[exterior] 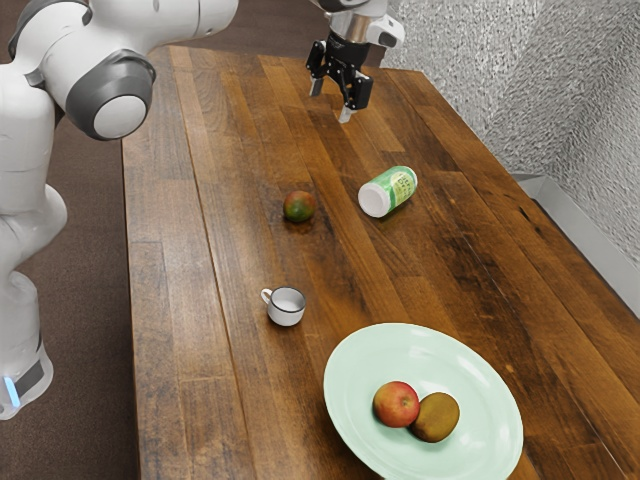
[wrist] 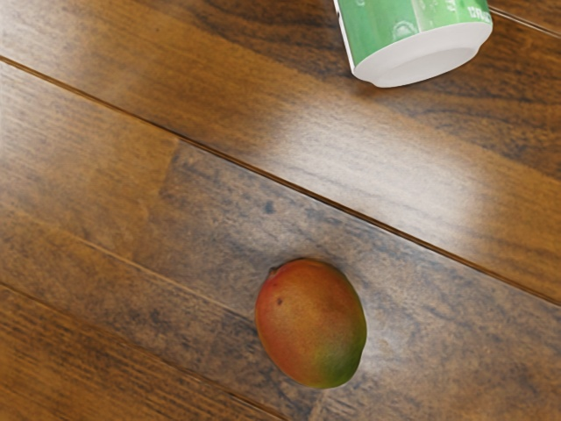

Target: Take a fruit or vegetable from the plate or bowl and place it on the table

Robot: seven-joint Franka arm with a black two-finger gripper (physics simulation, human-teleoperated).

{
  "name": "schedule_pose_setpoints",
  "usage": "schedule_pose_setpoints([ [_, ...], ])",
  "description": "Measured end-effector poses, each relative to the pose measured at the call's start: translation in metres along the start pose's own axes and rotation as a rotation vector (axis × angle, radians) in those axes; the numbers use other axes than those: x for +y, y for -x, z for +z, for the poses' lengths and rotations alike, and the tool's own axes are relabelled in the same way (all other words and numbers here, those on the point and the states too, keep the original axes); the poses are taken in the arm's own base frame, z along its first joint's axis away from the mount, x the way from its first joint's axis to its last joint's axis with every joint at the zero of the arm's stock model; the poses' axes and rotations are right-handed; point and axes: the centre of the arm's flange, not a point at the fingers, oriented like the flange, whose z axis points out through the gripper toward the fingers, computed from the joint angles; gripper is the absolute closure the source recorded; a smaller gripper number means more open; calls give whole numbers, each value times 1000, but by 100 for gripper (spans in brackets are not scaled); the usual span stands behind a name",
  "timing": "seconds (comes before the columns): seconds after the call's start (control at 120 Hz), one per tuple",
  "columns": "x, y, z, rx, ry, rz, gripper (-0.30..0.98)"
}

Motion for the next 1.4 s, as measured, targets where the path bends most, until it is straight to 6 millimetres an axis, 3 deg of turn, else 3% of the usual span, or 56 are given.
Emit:
schedule_pose_setpoints([
  [0.133, 0, 2, -6, 9, 4, 3, 0],
  [0.2, 1, 18, -73, 117, 32, 27, 0],
  [0.225, 16, 29, -100, 154, 40, 62, 0],
  [0.275, 80, 59, -132, 185, 64, 195, 0],
  [0.333, 163, 104, -147, 169, 82, 373, 0],
  [0.45, 245, 206, -167, 103, 111, 674, 0],
  [0.5, 270, 251, -161, 41, 124, 821, 0],
  [0.525, 272, 276, -159, 18, 135, 907, 1],
  [0.583, 233, 315, -141, -7, 145, 1017, 1],
  [0.625, 228, 332, -128, 11, 101, 1023, 0],
  [0.658, 227, 329, -120, 27, 83, 996, 0],
  [0.717, 219, 301, -106, 25, 97, 912, 0],
  [0.758, 223, 295, -101, 33, 100, 878, 0],
  [0.792, 235, 306, -102, 47, 102, 886, 0],
  [0.867, 277, 357, -98, 79, 108, 970, 0],
  [0.942, 330, 398, -69, 83, 55, 993, 0],
  [1.0, 367, 406, -40, 69, 13, 951, 0],
  [1.1, 404, 397, -4, 40, 0, 841, 0],
  [1.158, 417, 390, 7, 22, 13, 780, 0],
  [1.308, 424, 342, 9, -22, 95, 595, 0],
  [1.4, 423, 323, 16, -44, 115, 523, 0],
])
